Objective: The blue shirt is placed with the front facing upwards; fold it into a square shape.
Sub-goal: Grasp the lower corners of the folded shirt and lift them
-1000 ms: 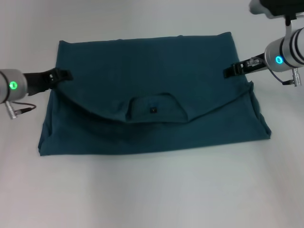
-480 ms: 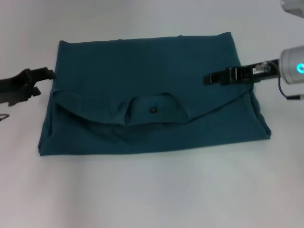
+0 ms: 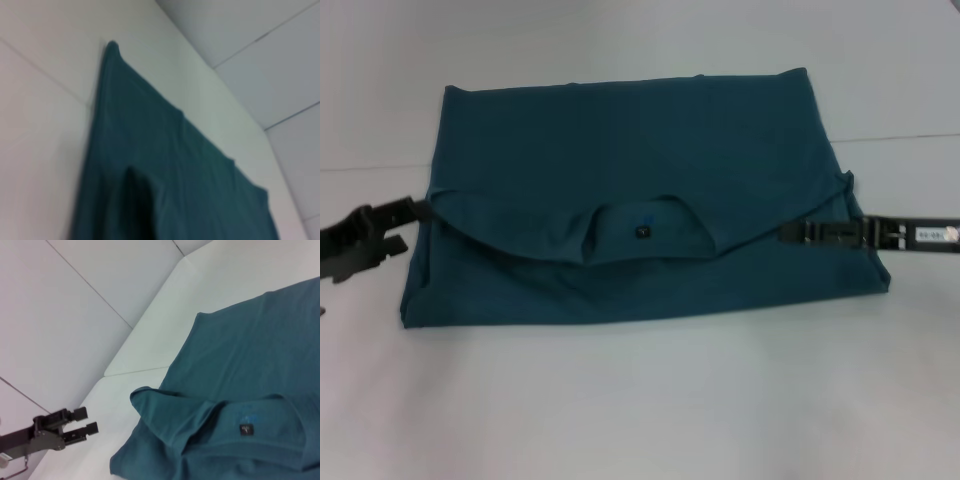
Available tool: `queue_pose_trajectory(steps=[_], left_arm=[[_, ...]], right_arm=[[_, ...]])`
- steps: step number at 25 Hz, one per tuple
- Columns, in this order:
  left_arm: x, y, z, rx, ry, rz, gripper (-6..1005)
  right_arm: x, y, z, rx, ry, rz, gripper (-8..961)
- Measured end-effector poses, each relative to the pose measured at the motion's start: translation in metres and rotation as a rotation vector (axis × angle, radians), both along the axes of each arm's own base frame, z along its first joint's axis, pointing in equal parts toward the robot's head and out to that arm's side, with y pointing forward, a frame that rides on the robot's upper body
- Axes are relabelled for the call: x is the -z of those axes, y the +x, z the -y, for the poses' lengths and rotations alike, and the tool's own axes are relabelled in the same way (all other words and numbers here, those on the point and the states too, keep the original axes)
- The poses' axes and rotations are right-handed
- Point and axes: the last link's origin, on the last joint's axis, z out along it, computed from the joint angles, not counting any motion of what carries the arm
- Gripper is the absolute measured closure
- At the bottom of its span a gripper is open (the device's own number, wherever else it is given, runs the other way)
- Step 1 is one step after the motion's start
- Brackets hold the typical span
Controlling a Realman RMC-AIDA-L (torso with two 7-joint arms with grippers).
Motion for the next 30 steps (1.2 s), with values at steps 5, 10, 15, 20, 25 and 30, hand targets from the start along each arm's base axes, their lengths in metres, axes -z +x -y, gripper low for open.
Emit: queue_pose_trajectory(steps=[5, 10, 15, 20, 25, 30], left_arm=[[0.009, -0.015, 0.011, -0.03, -0.033, -0.022, 300], [0.013, -0.027, 0.017, -0.102, -0.032, 0.031, 313], [0.017, -0.033, 0.017, -0.139, -0.027, 0.031, 327], [0.021, -0.038, 0.018, -0.156, -0.031, 0.008, 340], [0.027, -0.038, 0.017, -0.158, -0.044, -0.011, 354], [0.035, -0.033, 0.012, -0.145, -0.067, -0.026, 367]], right_arm=[[0.002, 0.015, 0.016, 0.018, -0.01, -0.023, 246], [0.001, 0.022, 0.017, 0.008, -0.012, -0.015, 247], [-0.002, 0.021, 0.015, 0.0, -0.004, -0.015, 247], [-0.002, 0.021, 0.014, -0.004, 0.001, -0.012, 247], [-0.002, 0.022, 0.015, -0.003, 0.002, -0.012, 247], [-0.002, 0.023, 0.016, -0.001, 0.002, -0.012, 248]])
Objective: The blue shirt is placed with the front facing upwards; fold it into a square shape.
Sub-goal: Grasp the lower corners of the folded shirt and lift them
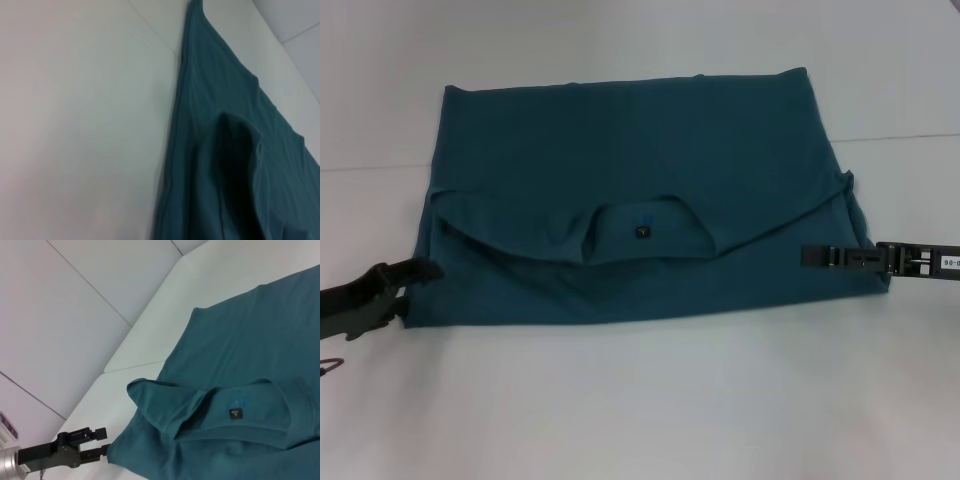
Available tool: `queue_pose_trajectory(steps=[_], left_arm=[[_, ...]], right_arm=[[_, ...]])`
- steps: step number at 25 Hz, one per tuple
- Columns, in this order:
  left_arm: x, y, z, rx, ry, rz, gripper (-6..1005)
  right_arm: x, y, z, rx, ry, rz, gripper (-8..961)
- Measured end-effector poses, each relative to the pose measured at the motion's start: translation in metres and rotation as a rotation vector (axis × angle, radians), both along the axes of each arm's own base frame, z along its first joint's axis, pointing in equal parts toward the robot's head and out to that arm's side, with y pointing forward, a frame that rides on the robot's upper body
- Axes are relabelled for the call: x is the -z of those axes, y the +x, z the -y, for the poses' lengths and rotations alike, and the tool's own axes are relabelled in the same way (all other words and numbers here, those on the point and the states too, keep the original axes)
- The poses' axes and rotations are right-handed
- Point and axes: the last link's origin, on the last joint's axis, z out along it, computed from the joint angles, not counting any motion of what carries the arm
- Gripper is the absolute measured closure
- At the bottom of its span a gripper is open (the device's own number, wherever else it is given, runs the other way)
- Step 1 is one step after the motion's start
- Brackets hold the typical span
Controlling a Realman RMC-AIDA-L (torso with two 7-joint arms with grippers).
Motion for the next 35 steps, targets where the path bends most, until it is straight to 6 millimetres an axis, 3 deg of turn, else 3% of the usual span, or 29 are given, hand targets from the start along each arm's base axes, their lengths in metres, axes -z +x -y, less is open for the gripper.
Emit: queue_pose_trajectory(steps=[22, 27, 35], left_arm=[[0.013, 0.018, -0.014, 0.017, -0.121, -0.069, 427], [0.012, 0.019, -0.013, 0.02, -0.115, -0.057, 671], [0.004, 0.02, -0.009, 0.027, -0.116, 0.003, 902]], right_arm=[[-0.006, 0.003, 0.004, 0.014, 0.018, -0.029, 249], [-0.007, 0.004, 0.004, 0.014, 0.021, -0.033, 249], [-0.007, 0.004, 0.004, 0.015, 0.02, -0.032, 249]])
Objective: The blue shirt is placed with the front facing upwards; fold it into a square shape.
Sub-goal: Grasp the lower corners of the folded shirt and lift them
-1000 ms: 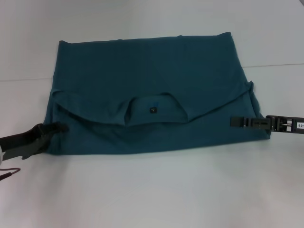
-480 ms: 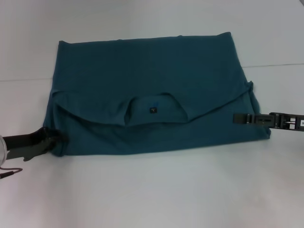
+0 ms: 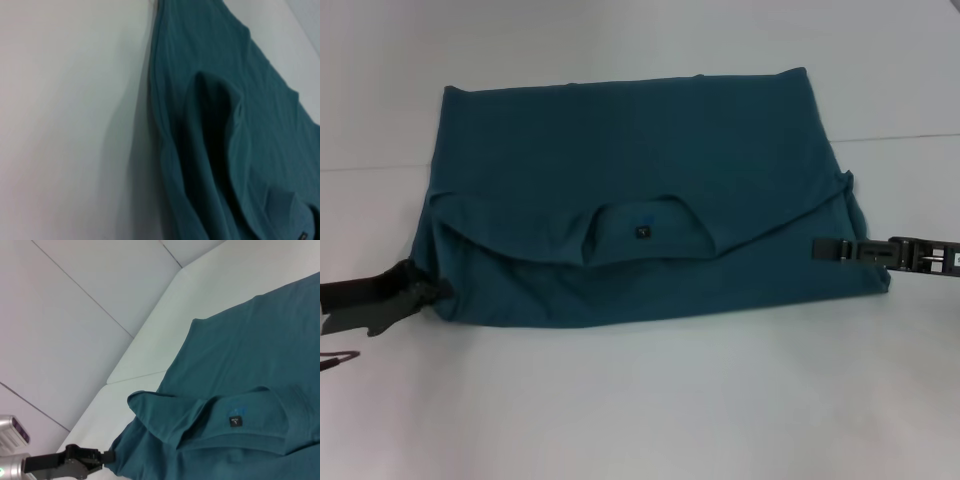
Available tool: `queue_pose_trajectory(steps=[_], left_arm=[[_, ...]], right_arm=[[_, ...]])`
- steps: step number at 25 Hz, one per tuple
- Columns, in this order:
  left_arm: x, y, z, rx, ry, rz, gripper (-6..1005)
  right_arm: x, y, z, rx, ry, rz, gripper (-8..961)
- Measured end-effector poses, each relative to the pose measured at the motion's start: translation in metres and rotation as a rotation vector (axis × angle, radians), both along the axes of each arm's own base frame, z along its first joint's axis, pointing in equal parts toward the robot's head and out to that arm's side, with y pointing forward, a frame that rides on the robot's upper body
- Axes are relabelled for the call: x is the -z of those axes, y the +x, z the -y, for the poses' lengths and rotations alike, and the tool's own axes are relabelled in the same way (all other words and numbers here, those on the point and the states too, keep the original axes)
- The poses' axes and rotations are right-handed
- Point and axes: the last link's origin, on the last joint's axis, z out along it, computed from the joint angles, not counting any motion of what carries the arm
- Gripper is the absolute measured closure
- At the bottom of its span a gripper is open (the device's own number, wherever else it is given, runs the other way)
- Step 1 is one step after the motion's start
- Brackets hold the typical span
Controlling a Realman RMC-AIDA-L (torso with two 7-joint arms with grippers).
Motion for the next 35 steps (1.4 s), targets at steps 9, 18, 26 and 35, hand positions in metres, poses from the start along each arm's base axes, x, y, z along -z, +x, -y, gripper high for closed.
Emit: queue_pose_trajectory(steps=[9, 18, 26, 35], left_arm=[[-0.018, 0.001, 0.01, 0.047, 0.051, 0.158, 977], [-0.021, -0.003, 0.015, 0.057, 0.058, 0.173, 978], [-0.018, -0.004, 0.015, 0.063, 0.063, 0.158, 977], [-0.016, -0.002, 0.015, 0.083, 0.066, 0.16, 978]], right_arm=[[0.002, 0.003, 0.002, 0.01, -0.01, 0.004, 250], [-0.006, 0.014, 0.002, 0.069, -0.062, 0.069, 250], [-0.05, 0.027, -0.019, 0.315, -0.107, 0.186, 250], [-0.048, 0.019, -0.05, 0.337, -0.062, 0.348, 251]])
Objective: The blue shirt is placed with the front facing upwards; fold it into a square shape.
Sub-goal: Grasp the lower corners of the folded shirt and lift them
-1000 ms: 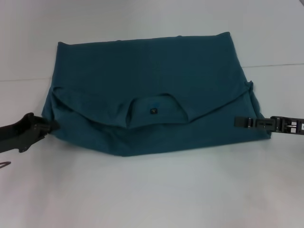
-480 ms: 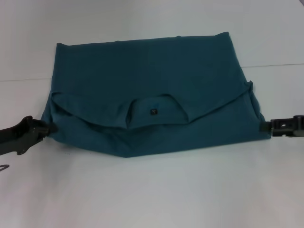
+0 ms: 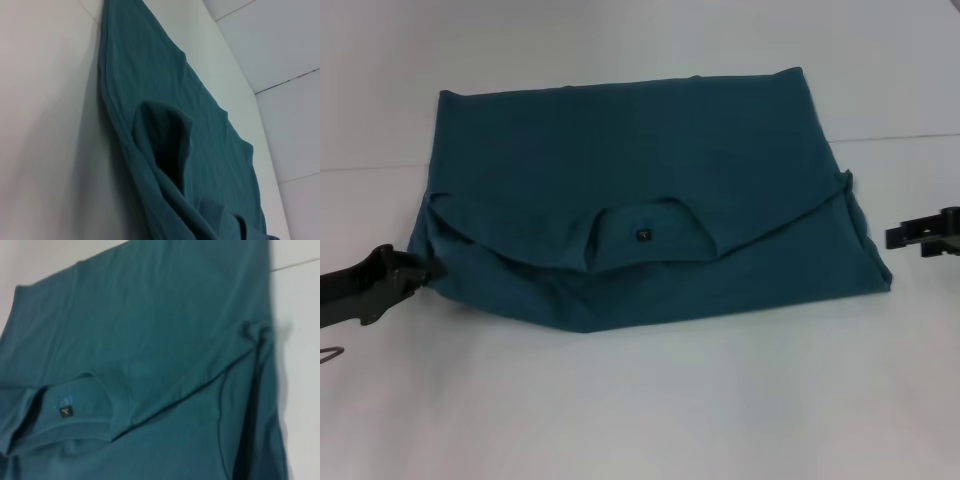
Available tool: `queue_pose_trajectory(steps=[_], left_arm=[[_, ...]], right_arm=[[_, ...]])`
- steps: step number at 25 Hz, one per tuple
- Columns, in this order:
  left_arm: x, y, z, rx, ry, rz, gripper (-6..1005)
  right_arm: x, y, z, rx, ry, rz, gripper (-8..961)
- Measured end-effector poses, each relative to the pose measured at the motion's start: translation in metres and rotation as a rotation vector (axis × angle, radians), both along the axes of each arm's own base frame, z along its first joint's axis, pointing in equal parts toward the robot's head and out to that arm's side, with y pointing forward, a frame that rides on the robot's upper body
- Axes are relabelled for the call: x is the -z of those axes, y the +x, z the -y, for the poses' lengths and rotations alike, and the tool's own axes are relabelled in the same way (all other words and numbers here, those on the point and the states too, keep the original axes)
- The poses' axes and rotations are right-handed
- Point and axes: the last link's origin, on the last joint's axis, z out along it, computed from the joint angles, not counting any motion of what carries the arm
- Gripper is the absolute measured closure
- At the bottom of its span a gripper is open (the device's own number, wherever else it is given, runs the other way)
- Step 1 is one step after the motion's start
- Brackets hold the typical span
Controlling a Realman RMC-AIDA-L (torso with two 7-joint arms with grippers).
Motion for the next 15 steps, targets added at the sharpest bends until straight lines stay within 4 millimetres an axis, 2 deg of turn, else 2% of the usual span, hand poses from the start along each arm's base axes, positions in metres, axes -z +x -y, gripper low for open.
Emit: queue_pose_trajectory(steps=[2, 15], left_arm=[[0.0, 0.0, 0.001, -0.002, 0.001, 0.003, 978], [0.005, 0.0, 0.003, -0.001, 0.005, 0.009, 977]], right_arm=[[0.014, -0.002, -0.006, -0.024, -0.006, 0.049, 251], [0.056, -0.001, -0.014, -0.019, -0.003, 0.122, 252]])
